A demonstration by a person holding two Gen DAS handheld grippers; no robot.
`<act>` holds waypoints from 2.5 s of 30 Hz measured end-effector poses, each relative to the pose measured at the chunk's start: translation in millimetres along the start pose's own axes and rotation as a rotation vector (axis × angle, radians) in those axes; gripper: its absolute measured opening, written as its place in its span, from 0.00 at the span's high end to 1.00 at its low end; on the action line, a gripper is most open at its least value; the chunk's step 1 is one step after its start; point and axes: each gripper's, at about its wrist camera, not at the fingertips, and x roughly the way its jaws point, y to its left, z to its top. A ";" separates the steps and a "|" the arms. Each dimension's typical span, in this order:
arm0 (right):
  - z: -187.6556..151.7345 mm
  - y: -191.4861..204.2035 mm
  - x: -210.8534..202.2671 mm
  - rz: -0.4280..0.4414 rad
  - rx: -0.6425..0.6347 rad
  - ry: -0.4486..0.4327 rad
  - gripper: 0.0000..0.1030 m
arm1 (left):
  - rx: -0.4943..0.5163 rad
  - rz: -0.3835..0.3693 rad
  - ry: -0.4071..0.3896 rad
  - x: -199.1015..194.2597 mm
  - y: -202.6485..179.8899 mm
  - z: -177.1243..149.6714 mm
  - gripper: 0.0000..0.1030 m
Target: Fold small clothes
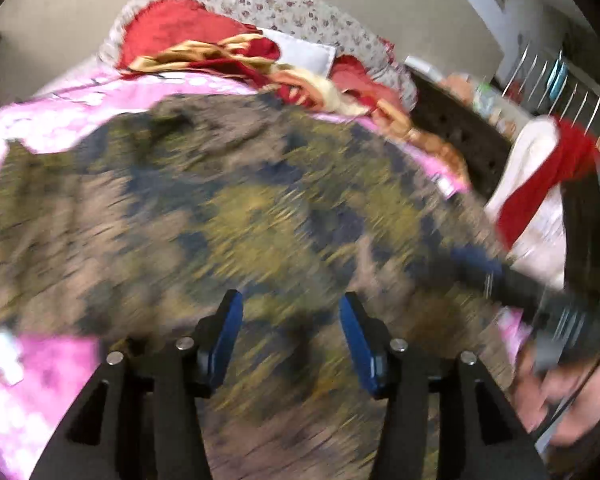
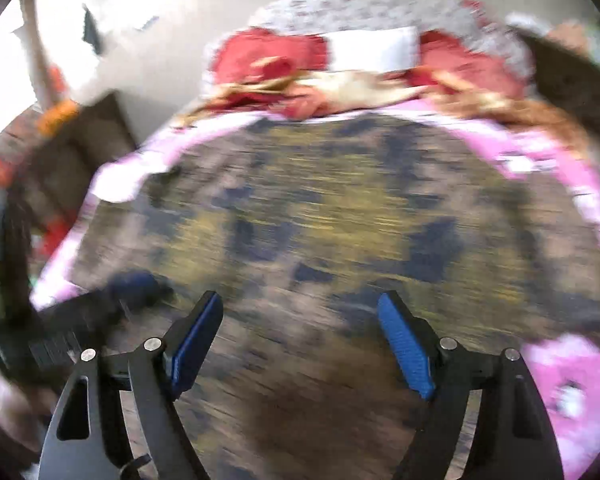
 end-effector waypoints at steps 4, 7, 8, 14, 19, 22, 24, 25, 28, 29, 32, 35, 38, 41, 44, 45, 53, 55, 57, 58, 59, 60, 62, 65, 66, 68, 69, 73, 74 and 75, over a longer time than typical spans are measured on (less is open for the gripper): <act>6.8 26.3 44.4 0.156 -0.046 0.053 0.54 | 0.034 0.126 0.019 -4.1 21.1 -37.0 0.49; 10.6 36.7 74.8 0.201 -0.063 0.106 0.62 | -0.058 0.109 -0.020 -12.1 41.3 -41.3 0.49; 11.3 36.8 83.4 0.195 -0.062 0.118 0.66 | -0.090 0.092 -0.013 -10.1 47.6 -41.2 0.49; 11.6 28.7 116.1 0.267 0.023 0.143 0.73 | -0.083 0.116 -0.020 -8.8 47.2 -40.5 0.49; 10.8 19.1 122.3 0.318 0.110 0.144 0.75 | -0.070 0.136 -0.018 -6.9 42.8 -38.4 0.49; 10.6 11.2 120.3 0.339 0.171 0.154 0.83 | -0.069 0.139 -0.016 -5.2 41.9 -38.0 0.49; 11.9 12.0 119.3 0.363 0.176 0.167 1.00 | -0.063 0.144 -0.014 -4.6 40.9 -37.7 0.48; 11.9 15.3 117.2 0.343 0.157 0.162 1.00 | -0.057 0.143 -0.011 -4.3 40.1 -37.8 0.44; 14.1 19.2 108.7 0.301 0.119 0.138 1.00 | -0.023 0.130 0.003 0.2 33.5 -36.2 0.29; 17.1 21.1 108.2 0.286 0.111 0.127 1.00 | -0.013 0.127 0.008 1.0 31.8 -36.2 0.25; 22.2 15.6 94.1 0.231 0.093 0.095 1.00 | 0.012 0.144 0.017 3.4 27.4 -36.1 0.23; 29.5 1.6 82.2 0.161 0.094 0.078 1.00 | 0.012 0.143 0.016 2.8 28.7 -36.7 0.23; 29.4 -27.2 69.5 0.092 0.113 0.077 1.00 | 0.013 0.145 0.016 2.8 29.0 -36.3 0.23; 27.0 -53.3 58.7 0.043 0.126 0.075 1.00 | 0.013 0.144 0.015 2.6 29.5 -36.1 0.23; 21.5 -77.9 45.1 0.003 0.144 0.066 1.00 | 0.013 0.143 0.015 2.6 29.6 -35.9 0.23; 19.7 -87.4 38.9 -0.013 0.153 0.059 1.00 | 0.013 0.143 0.015 2.6 29.7 -35.9 0.23; 12.9 -135.0 13.5 -0.135 0.182 0.050 1.00 | 0.011 0.141 0.013 1.8 30.2 -35.8 0.23; 11.7 -144.3 9.6 -0.160 0.190 0.052 1.00 | 0.010 0.140 0.013 1.9 30.4 -35.6 0.23; 10.7 -151.7 6.0 -0.171 0.196 0.049 1.00 | 0.010 0.140 0.013 1.9 30.4 -35.2 0.23; 10.7 -154.0 5.5 -0.182 0.196 0.048 1.00 | 0.011 0.141 0.013 1.9 30.4 -35.2 0.23; 10.6 -156.3 4.9 -0.191 0.199 0.047 1.00 | 0.011 0.141 0.013 1.9 30.7 -35.0 0.23; 9.4 -158.5 3.3 -0.192 0.202 0.047 1.00 | 0.011 0.141 0.013 1.9 30.7 -35.0 0.23; 10.1 -159.9 1.7 -0.212 0.197 0.042 1.00 | 0.010 0.139 0.013 1.9 30.5 -35.1 0.23; 10.5 -163.5 -3.0 -0.240 0.200 0.025 1.00 | 0.010 0.140 0.013 2.0 30.2 -35.0 0.23; 10.3 -164.6 -3.6 -0.242 0.203 0.022 1.00 | 0.010 0.140 0.012 2.0 30.1 -35.0 0.23; 9.7 -167.0 -3.4 -0.242 0.206 0.027 1.00 | 0.010 0.140 0.012 2.1 30.2 -35.0 0.23; 8.8 -168.1 -3.1 -0.239 0.208 0.030 1.00 | 0.010 0.140 0.012 2.2 30.3 -35.1 0.23; 5.4 -175.2 -2.7 -0.195 0.238 0.027 1.00 | 0.011 0.140 0.013 2.3 30.4 -34.9 0.23; 4.8 -176.7 -2.7 -0.178 0.247 0.027 1.00 | 0.011 0.141 0.012 2.2 30.3 -35.0 0.23; 4.4 -179.9 -4.3 -0.151 0.262 0.032 1.00 | 0.012 0.141 0.012 2.2 30.3 -34.9 0.23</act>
